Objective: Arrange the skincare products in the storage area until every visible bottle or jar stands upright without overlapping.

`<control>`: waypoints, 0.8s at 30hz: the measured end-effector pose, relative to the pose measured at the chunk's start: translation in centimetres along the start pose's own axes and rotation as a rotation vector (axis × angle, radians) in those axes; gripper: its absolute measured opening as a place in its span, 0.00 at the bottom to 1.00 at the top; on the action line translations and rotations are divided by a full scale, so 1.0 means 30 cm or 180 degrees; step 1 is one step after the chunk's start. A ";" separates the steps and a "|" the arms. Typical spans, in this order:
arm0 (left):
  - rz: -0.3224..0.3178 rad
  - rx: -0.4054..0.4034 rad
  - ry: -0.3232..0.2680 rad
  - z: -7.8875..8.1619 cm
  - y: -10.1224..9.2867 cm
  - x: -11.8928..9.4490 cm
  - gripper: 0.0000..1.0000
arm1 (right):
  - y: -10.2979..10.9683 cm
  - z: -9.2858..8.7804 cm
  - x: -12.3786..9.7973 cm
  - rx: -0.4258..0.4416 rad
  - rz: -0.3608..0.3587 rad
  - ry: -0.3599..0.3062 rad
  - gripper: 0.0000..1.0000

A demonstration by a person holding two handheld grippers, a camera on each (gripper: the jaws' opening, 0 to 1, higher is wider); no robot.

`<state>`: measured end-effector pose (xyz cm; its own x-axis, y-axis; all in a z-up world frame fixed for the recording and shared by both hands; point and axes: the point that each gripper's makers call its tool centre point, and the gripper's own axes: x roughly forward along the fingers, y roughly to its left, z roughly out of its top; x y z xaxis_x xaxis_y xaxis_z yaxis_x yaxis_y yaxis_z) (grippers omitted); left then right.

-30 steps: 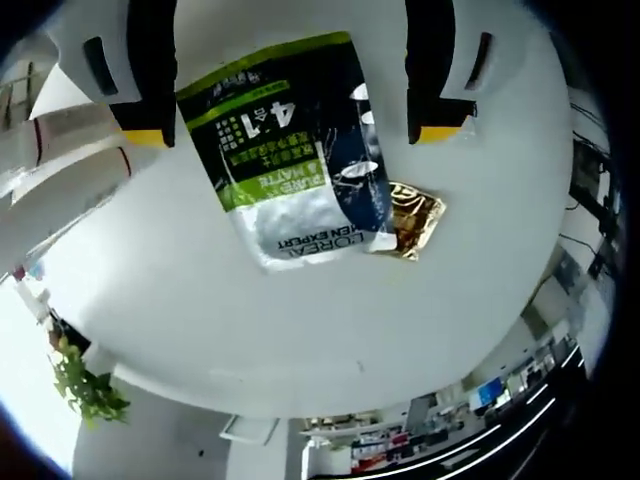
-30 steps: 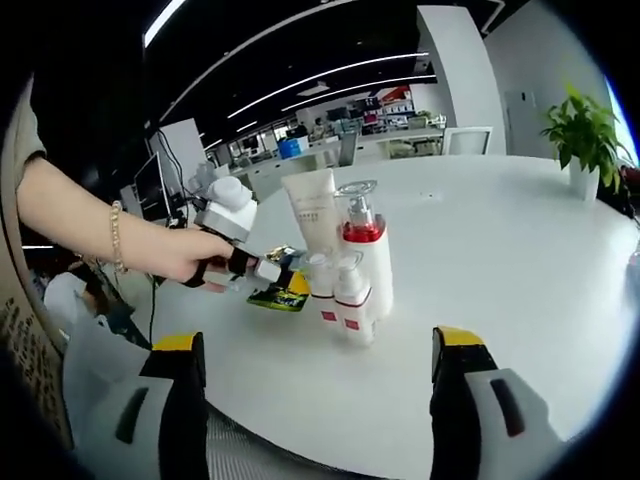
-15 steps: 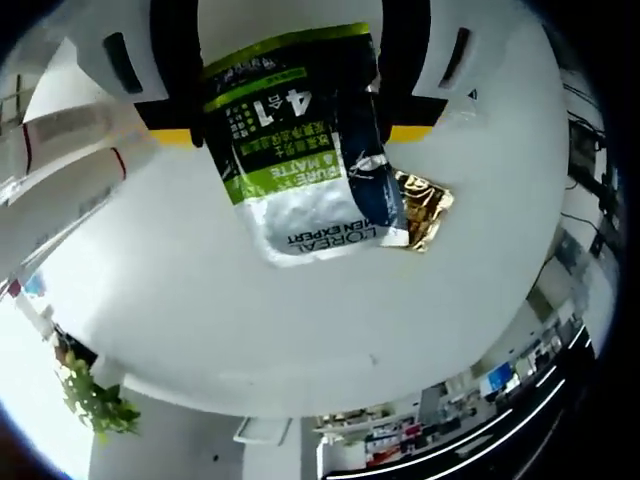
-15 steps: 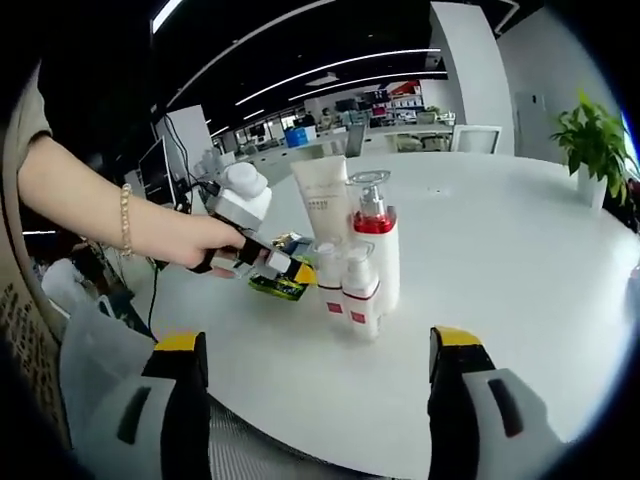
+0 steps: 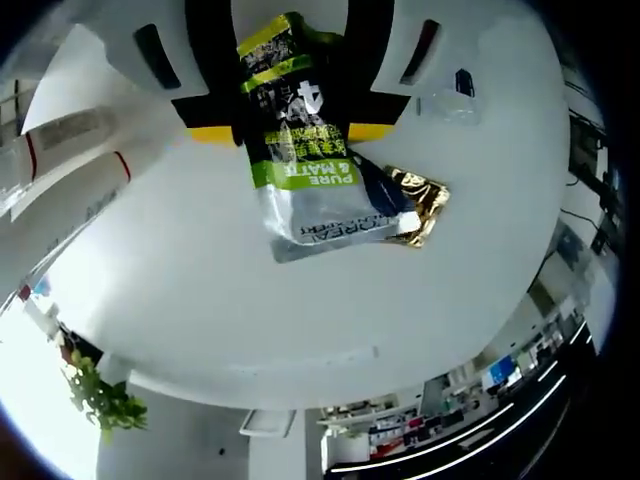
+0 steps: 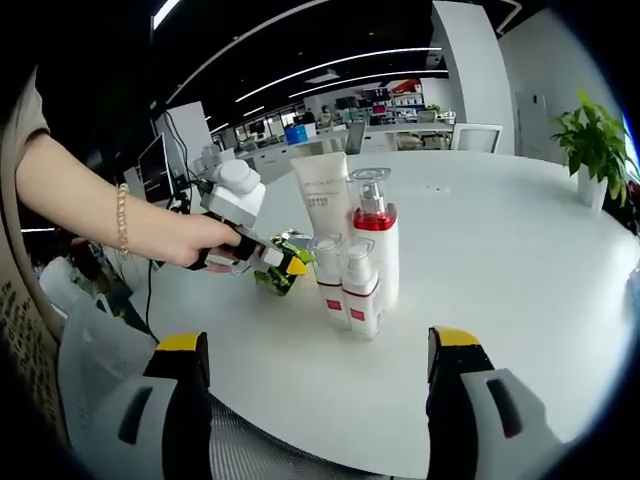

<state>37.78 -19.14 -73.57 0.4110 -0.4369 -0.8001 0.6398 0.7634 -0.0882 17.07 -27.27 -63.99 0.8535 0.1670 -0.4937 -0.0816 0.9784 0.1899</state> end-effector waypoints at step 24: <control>-0.0412 -0.0478 -0.0428 -0.001 -0.003 -0.227 0.04 | 0.049 -0.006 0.009 -0.0114 0.0229 0.0047 0.88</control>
<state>34.91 -16.21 -68.13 0.4211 -0.5875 -0.6911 0.5931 0.7548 -0.2803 17.10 -25.76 -64.00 0.8371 0.2384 -0.4923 -0.1609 0.9675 0.1950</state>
